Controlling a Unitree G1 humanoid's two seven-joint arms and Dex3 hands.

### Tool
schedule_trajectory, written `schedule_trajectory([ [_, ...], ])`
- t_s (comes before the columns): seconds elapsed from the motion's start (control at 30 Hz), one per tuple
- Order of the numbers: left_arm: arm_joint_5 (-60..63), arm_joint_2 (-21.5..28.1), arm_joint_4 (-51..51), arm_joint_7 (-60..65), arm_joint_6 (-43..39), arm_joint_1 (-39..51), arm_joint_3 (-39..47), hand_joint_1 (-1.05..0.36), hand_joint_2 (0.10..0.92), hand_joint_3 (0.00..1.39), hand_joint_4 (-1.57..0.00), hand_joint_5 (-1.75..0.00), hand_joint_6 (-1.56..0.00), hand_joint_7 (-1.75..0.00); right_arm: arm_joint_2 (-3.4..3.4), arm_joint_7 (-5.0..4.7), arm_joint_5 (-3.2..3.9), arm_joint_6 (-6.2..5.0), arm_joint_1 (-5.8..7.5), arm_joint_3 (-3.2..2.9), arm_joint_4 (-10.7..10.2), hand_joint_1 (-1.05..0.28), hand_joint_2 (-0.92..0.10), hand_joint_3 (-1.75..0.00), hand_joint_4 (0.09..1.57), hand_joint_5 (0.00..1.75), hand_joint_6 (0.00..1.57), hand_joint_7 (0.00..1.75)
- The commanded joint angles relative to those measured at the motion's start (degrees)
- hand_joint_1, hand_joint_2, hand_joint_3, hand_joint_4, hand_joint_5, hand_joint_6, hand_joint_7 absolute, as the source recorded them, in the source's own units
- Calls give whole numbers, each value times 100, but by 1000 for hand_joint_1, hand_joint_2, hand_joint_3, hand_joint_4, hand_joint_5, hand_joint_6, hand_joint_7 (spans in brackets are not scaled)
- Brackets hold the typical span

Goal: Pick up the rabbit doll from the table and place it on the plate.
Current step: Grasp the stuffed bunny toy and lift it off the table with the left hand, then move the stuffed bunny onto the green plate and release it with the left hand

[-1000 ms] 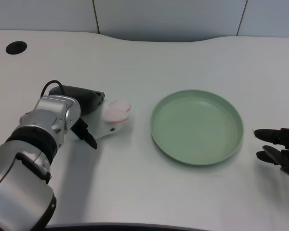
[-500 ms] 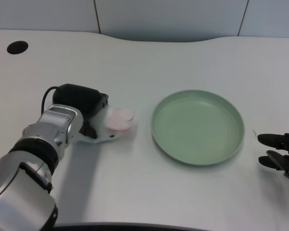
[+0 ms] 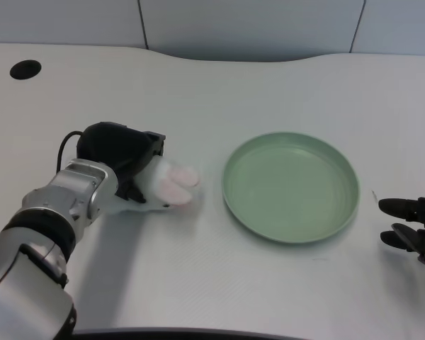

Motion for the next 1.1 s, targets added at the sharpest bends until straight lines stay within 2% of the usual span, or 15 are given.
schedule_trajectory([
  [0.03, 61, 150, -31, 192, -141, -253, 6, -194, 921, 72, -706, -1746, -566, -1456, -49, -38, 11, 15, 38, -25, -9, -430, -921, -183, 1059, 9, 945, 2],
  [0.1, 98, 174, -69, 336, -234, -414, -7, -179, 917, 88, -740, -1746, -504, -1670, -33, -45, 17, -19, 16, -31, 38, -430, -921, -182, 1062, 11, 950, 4],
  [0.2, 137, 161, -84, 450, -283, -554, -33, -189, 921, 103, -759, -1746, -471, -1738, -29, -63, 1, -49, 6, -26, 66, -432, -921, -178, 1067, 13, 957, 7],
  [0.3, 125, 74, -129, 536, -390, -809, -5, -203, 906, 79, -796, -1746, -493, -1741, -33, -116, -44, -40, -2, -13, 74, -433, -921, -174, 1072, 15, 966, 10],
  [0.37, 37, -12, -161, 504, -502, -952, 83, -212, 907, 45, -789, -1746, -542, -1603, -43, -144, -76, -29, -7, 1, 59, -438, -921, -173, 1064, 11, 962, 7],
  [0.4, -13, -62, -181, 490, -577, -1010, 133, -205, 900, 28, -774, -1746, -603, -1417, -43, -148, -69, -9, -14, 3, 58, -439, -921, -171, 1067, 12, 965, 8],
  [0.43, -39, -94, -190, 485, -630, -1043, 169, -193, 898, 14, -780, -1746, -626, -1382, -41, -149, -58, 1, -20, 3, 61, -441, -921, -168, 1069, 13, 966, 8],
  [0.47, -68, -156, -213, 458, -681, -1099, 197, -189, 897, 10, -783, -1746, -631, -1376, -52, -168, -84, -5, -20, 15, 64, -443, -921, -167, 1070, 14, 967, 8],
  [0.6, -95, -437, -303, 531, -862, -1254, 209, -192, 884, 3, -869, -1746, -640, -1475, -52, -134, -27, -28, -46, 17, 114, -442, -921, -171, 1066, 11, 961, 4],
  [0.7, -118, -633, -352, 527, -974, -1315, 215, -202, 881, 2, -881, -1746, -637, -1468, -49, -142, -25, -81, -53, 32, 145, -438, -921, -173, 1065, 10, 959, 2],
  [0.73, -156, -743, -379, 521, -1047, -1328, 240, -182, 884, 6, -887, -1746, -602, -1632, -44, -136, -18, -107, -53, 36, 154, -438, -921, -173, 1085, 21, 958, 2],
  [0.83, -222, -1076, -440, 435, -1228, -1385, 271, -183, 880, 5, -898, -1746, -597, -1734, -54, -211, -110, 10, -21, 87, 39, -462, -921, -173, 1094, 25, 947, 0],
  [0.9, -166, -1228, -453, 467, -1259, -1412, 203, -213, 897, 13, -899, -1746, -603, -1743, -57, -220, -142, -36, -20, 101, 40, -452, -921, -178, 1093, 24, 947, 2],
  [1.03, -203, -1580, -413, 243, -1302, -1440, 158, -225, 913, 18, -888, -1746, -584, -1710, -41, -159, -120, -100, -50, 105, 92, -439, -921, -179, 1105, 31, 952, 4],
  [1.1, -176, -1708, -409, 218, -1292, -1430, 118, -196, 913, 16, -872, -1746, -594, -1691, -50, -163, -160, -125, -57, 130, 96, -442, -921, -177, 1096, 27, 952, 4],
])
